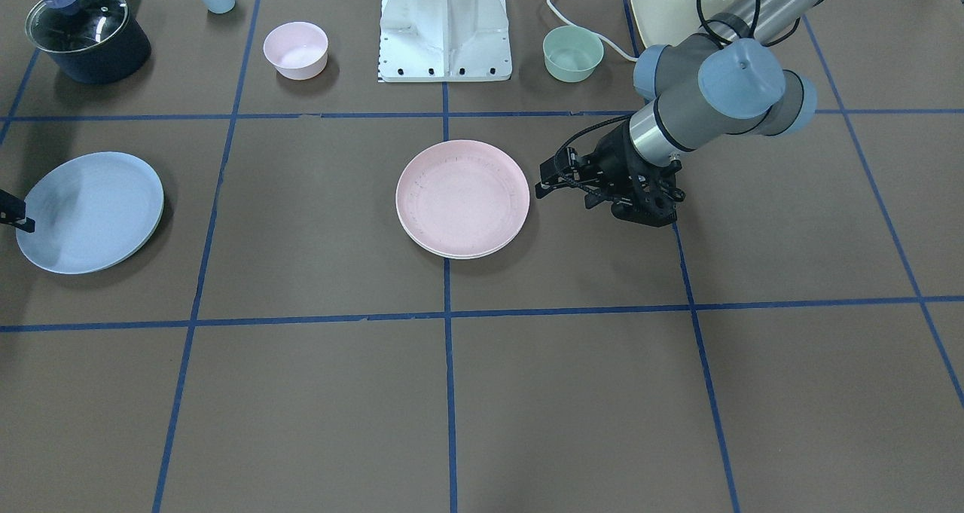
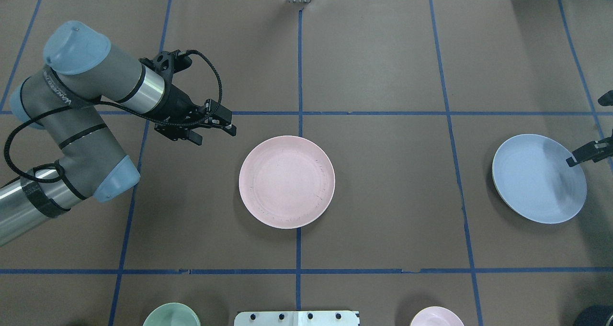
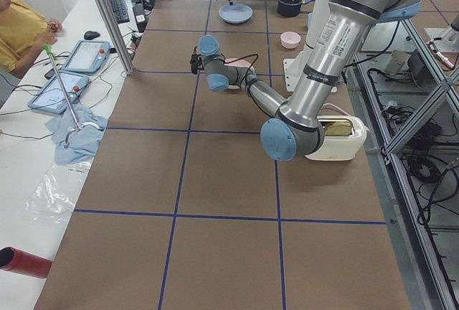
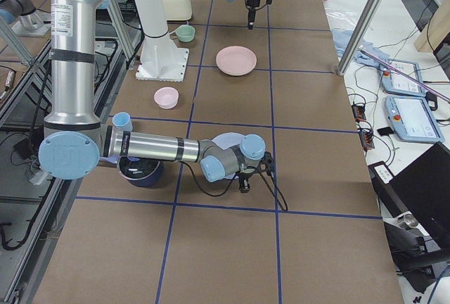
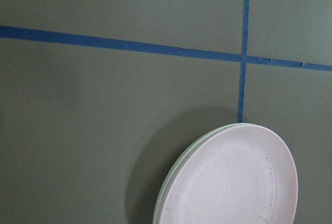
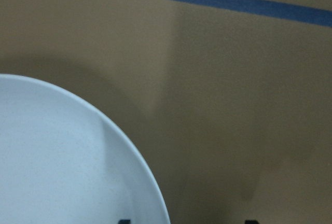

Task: Stack three plates with pink and blue
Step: 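Grasp the rim of the light blue plate with the right gripper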

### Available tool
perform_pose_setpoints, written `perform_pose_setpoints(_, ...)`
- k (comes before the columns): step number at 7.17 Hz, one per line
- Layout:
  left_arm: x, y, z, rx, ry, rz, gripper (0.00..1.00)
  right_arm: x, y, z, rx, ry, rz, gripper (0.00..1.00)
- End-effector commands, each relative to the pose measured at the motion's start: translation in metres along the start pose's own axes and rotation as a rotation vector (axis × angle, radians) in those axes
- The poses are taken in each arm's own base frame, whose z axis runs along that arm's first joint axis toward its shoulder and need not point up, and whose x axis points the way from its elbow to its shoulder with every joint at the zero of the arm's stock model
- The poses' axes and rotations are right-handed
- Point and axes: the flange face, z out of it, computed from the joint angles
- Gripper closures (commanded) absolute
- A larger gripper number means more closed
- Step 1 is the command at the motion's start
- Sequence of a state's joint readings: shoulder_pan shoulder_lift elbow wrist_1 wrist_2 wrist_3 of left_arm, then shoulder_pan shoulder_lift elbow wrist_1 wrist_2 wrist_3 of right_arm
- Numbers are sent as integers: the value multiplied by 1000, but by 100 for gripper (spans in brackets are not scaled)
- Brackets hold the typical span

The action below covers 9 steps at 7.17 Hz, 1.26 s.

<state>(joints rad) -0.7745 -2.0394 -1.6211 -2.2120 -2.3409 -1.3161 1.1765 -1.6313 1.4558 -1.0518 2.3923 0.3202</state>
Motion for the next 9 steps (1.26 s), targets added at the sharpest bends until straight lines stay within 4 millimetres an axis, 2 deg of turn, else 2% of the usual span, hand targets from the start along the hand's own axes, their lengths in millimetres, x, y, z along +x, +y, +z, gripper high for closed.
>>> perform_pose_setpoints(1,2,1,-3,3,4,3,0,-6,-3,3,-1,-3,-19,40)
perform_pose_setpoints(2,2,1,-3,3,5,5,0,-12,-5,6,-6,-5,-30,42)
perform_pose_setpoints(3,3,1,-6,6,7,6,0,-14,-6,6,-5,-5,-35,53)
perform_pose_setpoints(4,3,0,-8,10,8,6,0,-14,-5,6,2,-10,-42,88)
perform_pose_setpoints(5,-1,3,-10,9,7,5,0,-16,-6,5,5,-11,-46,100)
perform_pose_setpoints(7,-7,13,-18,9,12,9,0,-21,-7,2,10,-25,-59,100)
perform_pose_setpoints(8,-7,12,-17,8,10,7,0,-35,-9,-9,20,-63,-79,100)
perform_pose_setpoints(9,-7,13,-18,9,12,9,0,-58,-9,-26,33,-120,-112,100)
